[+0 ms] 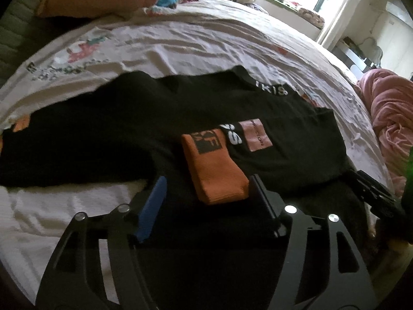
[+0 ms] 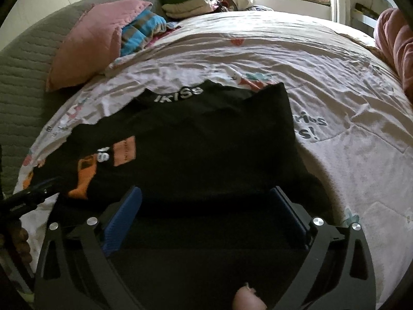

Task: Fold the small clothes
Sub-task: 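Move the left gripper to the orange sock at the other sleeve cuff, then grasp the second orange sock with the left gripper and lift it, then carry the orange sock over the shirt body and release it with the left gripper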

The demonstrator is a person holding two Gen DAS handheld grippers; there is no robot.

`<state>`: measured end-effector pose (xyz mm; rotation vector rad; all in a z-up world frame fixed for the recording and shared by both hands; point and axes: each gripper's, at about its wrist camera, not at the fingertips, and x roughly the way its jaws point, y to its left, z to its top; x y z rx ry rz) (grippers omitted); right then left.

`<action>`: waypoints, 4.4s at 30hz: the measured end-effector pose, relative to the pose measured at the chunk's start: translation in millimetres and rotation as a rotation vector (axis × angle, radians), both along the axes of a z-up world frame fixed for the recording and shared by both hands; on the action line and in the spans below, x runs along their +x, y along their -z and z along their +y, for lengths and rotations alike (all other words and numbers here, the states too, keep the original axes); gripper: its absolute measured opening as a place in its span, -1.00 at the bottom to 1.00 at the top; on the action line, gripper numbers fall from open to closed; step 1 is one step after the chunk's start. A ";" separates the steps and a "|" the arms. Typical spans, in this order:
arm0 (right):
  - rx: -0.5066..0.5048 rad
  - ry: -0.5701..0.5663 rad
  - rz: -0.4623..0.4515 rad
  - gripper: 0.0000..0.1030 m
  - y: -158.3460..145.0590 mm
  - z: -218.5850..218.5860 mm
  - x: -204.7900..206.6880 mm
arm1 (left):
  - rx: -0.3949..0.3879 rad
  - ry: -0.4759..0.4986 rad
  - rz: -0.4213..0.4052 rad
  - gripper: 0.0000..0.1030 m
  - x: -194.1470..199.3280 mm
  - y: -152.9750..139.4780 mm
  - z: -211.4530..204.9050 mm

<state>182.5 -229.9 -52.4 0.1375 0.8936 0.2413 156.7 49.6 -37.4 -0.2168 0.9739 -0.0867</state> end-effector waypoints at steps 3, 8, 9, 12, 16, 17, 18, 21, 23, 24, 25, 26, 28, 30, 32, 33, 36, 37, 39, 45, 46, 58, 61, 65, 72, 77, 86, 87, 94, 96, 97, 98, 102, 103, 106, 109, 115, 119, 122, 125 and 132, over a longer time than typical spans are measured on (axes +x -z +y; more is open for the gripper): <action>0.014 -0.003 -0.009 0.91 -4.6 4.1 -2.2 | 0.004 -0.023 -0.018 0.49 -4.1 -4.8 6.7; 0.020 -0.018 -0.033 0.91 -13.2 14.8 -5.9 | -0.004 -0.060 -0.034 0.59 -10.4 -9.3 20.4; 0.016 -0.022 -0.038 0.91 -14.5 17.3 -6.8 | -0.004 -0.067 -0.034 0.66 -11.1 -9.6 23.2; 0.010 -0.034 -0.053 0.91 -19.6 24.7 -9.1 | -0.014 -0.089 -0.039 0.71 -13.6 -11.7 31.5; 0.010 -0.061 -0.071 0.91 -27.3 36.9 -12.3 | 0.006 -0.116 -0.056 0.74 -17.9 -16.6 40.6; 0.009 -0.068 -0.074 0.91 -28.8 39.8 -12.5 | 0.029 -0.130 -0.064 0.75 -19.8 -18.2 43.5; 0.008 -0.075 -0.078 0.91 -30.5 42.6 -13.1 | 0.038 -0.136 -0.067 0.75 -20.2 -19.0 45.4; 0.009 -0.098 -0.091 0.91 -36.4 53.8 -15.3 | 0.043 -0.164 -0.077 0.75 -22.2 -22.0 54.9; 0.030 -0.119 -0.091 0.91 -40.1 60.8 -16.1 | 0.049 -0.180 -0.081 0.75 -23.5 -23.2 61.2; 0.044 -0.129 -0.087 0.91 -41.9 64.7 -15.8 | 0.055 -0.187 -0.082 0.75 -23.8 -23.7 63.1; 0.050 -0.135 -0.086 0.91 -43.6 67.4 -15.9 | 0.065 -0.197 -0.083 0.75 -24.2 -24.1 65.7; 0.056 -0.144 -0.090 0.91 -46.4 71.8 -16.1 | 0.072 -0.207 -0.084 0.75 -25.0 -24.8 68.7; 0.060 -0.159 -0.101 0.91 -51.6 79.5 -16.8 | 0.075 -0.225 -0.088 0.75 -26.4 -26.1 74.4; 0.063 -0.180 -0.113 0.91 -57.3 90.1 -17.6 | 0.078 -0.245 -0.090 0.75 -26.7 -27.2 79.9; 0.058 -0.195 -0.121 0.91 -60.5 97.5 -18.4 | 0.096 -0.270 -0.095 0.76 -27.7 -28.9 86.1; 0.055 -0.205 -0.126 0.91 -62.5 102.1 -18.8 | 0.098 -0.276 -0.096 0.76 -28.2 -29.5 87.9; 0.052 -0.233 -0.139 0.91 -67.2 113.7 -20.0 | 0.116 -0.303 -0.094 0.81 -30.2 -30.5 94.8; 0.053 -0.243 -0.143 0.91 -69.1 118.1 -20.9 | 0.121 -0.308 -0.093 0.81 -29.9 -30.3 96.9; 0.056 -0.259 -0.148 0.91 -71.5 125.2 -21.8 | 0.131 -0.321 -0.091 0.81 -30.1 -30.2 100.2; 0.050 -0.322 -0.159 0.91 -77.2 152.2 -22.5 | 0.142 -0.367 -0.098 0.81 -32.4 -32.5 114.7; 0.048 -0.331 -0.162 0.91 -78.0 156.5 -22.5 | 0.145 -0.380 -0.098 0.81 -32.8 -32.8 118.6; 0.027 -0.427 -0.162 0.91 -73.3 207.9 -10.8 | 0.146 -0.548 -0.052 0.81 -34.8 -23.1 173.8; 0.024 -0.444 -0.149 0.91 -68.6 220.0 -6.6 | 0.159 -0.583 -0.035 0.81 -35.0 -19.6 185.8; 0.013 -0.479 -0.140 0.91 -62.6 237.5 -3.1 | 0.156 -0.623 -0.010 0.81 -34.4 -12.9 202.2; 0.012 -0.526 -0.117 0.91 -49.1 263.4 1.6 | 0.125 -0.697 0.058 0.81 -33.1 6.3 236.1; 0.026 -0.549 -0.101 0.91 -37.6 278.4 3.1 | 0.089 -0.738 0.097 0.81 -33.5 20.8 259.7; 0.033 -0.520 -0.068 0.91 -17.1 278.5 5.1 | 0.062 -0.755 0.051 0.10 -32.2 34.8 289.0; 0.028 -0.505 -0.065 0.91 -15.6 276.2 5.6 | 0.054 -0.770 0.039 -0.14 -35.2 33.0 292.2; 0.074 -0.413 -0.044 0.91 -13.5 246.1 3.3 | -0.106 -0.742 -0.095 -0.94 -47.8 15.6 294.0; 0.084 -0.388 -0.047 0.91 -15.8 234.9 1.8 | -0.120 -0.726 -0.121 -0.94 -50.4 8.8 290.5; 0.091 -0.377 -0.047 0.91 -16.9 229.4 1.3 | -0.123 -0.716 -0.142 -0.94 -52.8 3.8 286.9; 0.099 -0.359 -0.043 0.91 -18.0 222.0 0.8 | -0.117 -0.704 -0.159 -0.94 -53.2 -0.2 282.9; 0.123 -0.312 -0.025 0.91 -18.5 198.9 -2.7 | -0.109 -0.657 -0.215 -0.95 -52.8 -13.7 265.2; 0.124 -0.300 -0.022 0.91 -18.1 192.7 -4.0 | -0.095 -0.643 -0.227 -0.95 -51.2 -17.3 260.8; 0.132 -0.270 -0.015 0.91 -17.7 176.8 -6.8 | -0.078 -0.600 -0.272 -0.95 -52.8 -29.0 245.4; 0.140 -0.237 -0.019 0.91 -20.8 158.6 -9.9 | -0.052 -0.553 -0.316 -0.95 -54.2 -39.7 230.2; 0.161 -0.181 -0.043 0.91 -33.1 123.1 -15.6 | -0.073 -0.474 -0.338 -0.95 -54.7 -54.1 197.2; 0.173 -0.136 -0.057 0.91 -38.9 97.3 -19.6 | -0.096 -0.439 -0.327 -0.95 -49.9 -59.2 180.4; 0.180 -0.100 -0.062 0.91 -41.2 76.5 -23.1 | -0.080 -0.405 -0.339 -0.95 -46.2 -67.9 163.8; 0.194 -0.071 -0.066 0.91 -43.1 59.7 -26.2 | -0.093 -0.368 -0.349 -0.95 -43.0 -77.4 148.9; 0.230 -0.032 -0.078 0.91 -46.5 31.5 -33.3 | -0.097 -0.280 -0.347 -0.95 -32.3 -94.3 110.2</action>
